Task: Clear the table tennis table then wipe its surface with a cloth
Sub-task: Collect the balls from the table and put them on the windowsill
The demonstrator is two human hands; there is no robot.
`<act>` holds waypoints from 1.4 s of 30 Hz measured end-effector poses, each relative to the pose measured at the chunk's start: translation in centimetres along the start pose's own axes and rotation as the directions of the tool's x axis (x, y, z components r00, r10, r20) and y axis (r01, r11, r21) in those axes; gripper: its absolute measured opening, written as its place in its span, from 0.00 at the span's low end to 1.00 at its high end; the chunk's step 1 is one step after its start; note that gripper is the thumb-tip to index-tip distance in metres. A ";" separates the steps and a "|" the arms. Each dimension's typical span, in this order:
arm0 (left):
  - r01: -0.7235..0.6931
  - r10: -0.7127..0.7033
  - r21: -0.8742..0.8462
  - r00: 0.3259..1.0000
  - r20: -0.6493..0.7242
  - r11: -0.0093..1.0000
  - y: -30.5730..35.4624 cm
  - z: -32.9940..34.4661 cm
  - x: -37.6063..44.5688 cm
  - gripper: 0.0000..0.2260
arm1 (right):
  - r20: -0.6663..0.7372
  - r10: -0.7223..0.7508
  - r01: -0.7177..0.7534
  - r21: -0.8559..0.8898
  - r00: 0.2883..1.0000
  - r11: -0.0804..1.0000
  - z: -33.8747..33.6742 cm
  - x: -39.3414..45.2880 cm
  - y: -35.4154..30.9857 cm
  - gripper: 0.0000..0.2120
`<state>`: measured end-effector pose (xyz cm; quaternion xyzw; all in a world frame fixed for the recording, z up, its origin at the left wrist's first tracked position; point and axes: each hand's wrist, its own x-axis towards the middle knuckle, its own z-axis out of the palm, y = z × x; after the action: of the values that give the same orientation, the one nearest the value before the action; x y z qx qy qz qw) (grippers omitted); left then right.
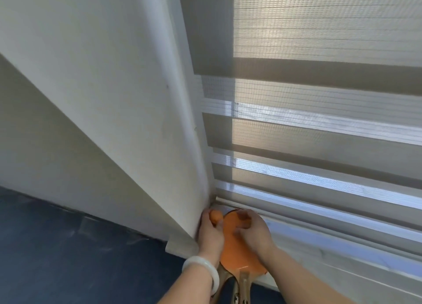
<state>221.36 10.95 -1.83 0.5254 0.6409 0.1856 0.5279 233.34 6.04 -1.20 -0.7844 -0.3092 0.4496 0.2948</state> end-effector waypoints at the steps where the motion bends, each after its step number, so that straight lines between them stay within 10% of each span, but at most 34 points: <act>1: -0.011 0.011 0.015 1.000 -0.004 1.000 0.0 0.1 0.1 0.19 | -0.002 0.000 0.000 0.005 1.000 1.000 0.0 0.0 0.1 0.21; 42: -0.078 0.082 -0.036 0.990 0.117 0.996 0.0 -4.2 -5.2 0.18 | 0.068 -0.012 0.011 0.021 0.998 1.000 1.9 -5.4 0.7 0.22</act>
<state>217.14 7.78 2.27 0.5525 0.5839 0.1851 0.5653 229.60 1.90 0.32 -0.7638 -0.3188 0.4774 0.2949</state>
